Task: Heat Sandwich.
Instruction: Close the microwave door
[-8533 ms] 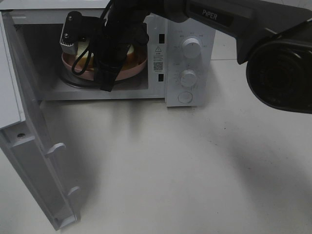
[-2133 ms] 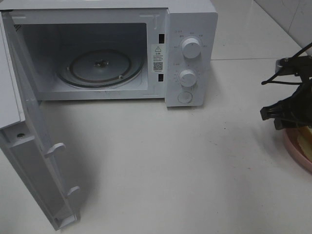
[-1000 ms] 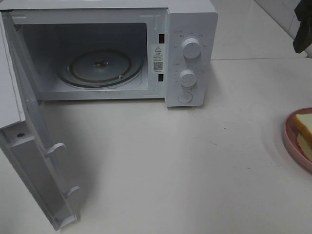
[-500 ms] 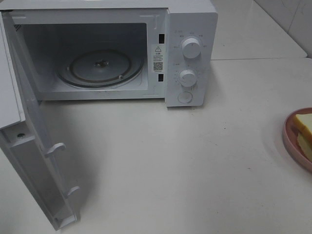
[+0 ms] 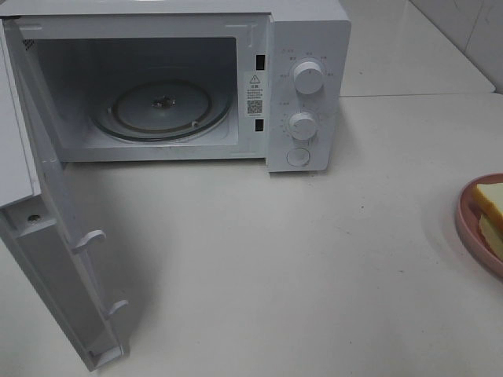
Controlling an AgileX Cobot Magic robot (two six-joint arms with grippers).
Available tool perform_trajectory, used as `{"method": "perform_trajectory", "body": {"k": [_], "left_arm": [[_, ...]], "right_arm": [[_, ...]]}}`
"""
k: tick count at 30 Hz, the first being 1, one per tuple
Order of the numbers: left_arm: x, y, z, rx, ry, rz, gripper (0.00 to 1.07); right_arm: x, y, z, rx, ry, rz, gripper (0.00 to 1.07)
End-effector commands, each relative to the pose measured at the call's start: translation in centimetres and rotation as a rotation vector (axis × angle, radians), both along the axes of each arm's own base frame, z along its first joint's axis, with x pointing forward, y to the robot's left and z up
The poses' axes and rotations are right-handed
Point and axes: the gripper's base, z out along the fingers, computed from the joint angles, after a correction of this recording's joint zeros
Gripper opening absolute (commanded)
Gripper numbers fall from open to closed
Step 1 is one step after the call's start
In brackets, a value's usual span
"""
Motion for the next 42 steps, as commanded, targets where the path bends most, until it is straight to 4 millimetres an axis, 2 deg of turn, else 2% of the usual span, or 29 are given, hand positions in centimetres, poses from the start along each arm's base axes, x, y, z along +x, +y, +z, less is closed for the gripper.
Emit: {"method": "perform_trajectory", "body": {"k": [1, 3, 9, 14, 23, 35, 37, 42], "left_arm": [[-0.2, 0.0, 0.0, -0.003, -0.028, 0.005, 0.78], [-0.2, 0.0, 0.0, -0.003, -0.028, 0.005, 0.78], [-0.2, 0.0, 0.0, -0.003, -0.028, 0.005, 0.78], [-0.2, 0.0, 0.0, -0.003, -0.028, 0.005, 0.78], [-0.2, 0.0, 0.0, -0.003, -0.028, 0.005, 0.78], [-0.2, 0.0, 0.0, -0.003, -0.028, 0.005, 0.78], [-0.2, 0.0, 0.0, -0.003, -0.028, 0.005, 0.78], [-0.1, 0.0, 0.0, -0.004, -0.025, 0.006, 0.78]], "right_arm": [[-1.0, -0.1, -0.7, -0.005, -0.058, 0.009, 0.76], [-2.3, -0.2, -1.5, -0.008, -0.095, 0.007, 0.76], [-4.3, -0.3, -3.4, -0.008, -0.133, 0.011, 0.76], [-5.7, -0.4, -3.8, -0.012, -0.165, 0.011, 0.76], [-7.7, -0.6, -3.5, -0.005, -0.302, 0.009, 0.76], [-9.2, -0.6, -3.5, 0.0, -0.4, 0.008, 0.76], [-10.0, -0.7, -3.5, 0.003, -0.453, 0.007, 0.76], [-10.0, -0.7, -3.5, 0.003, -0.455, 0.007, 0.76]]}}
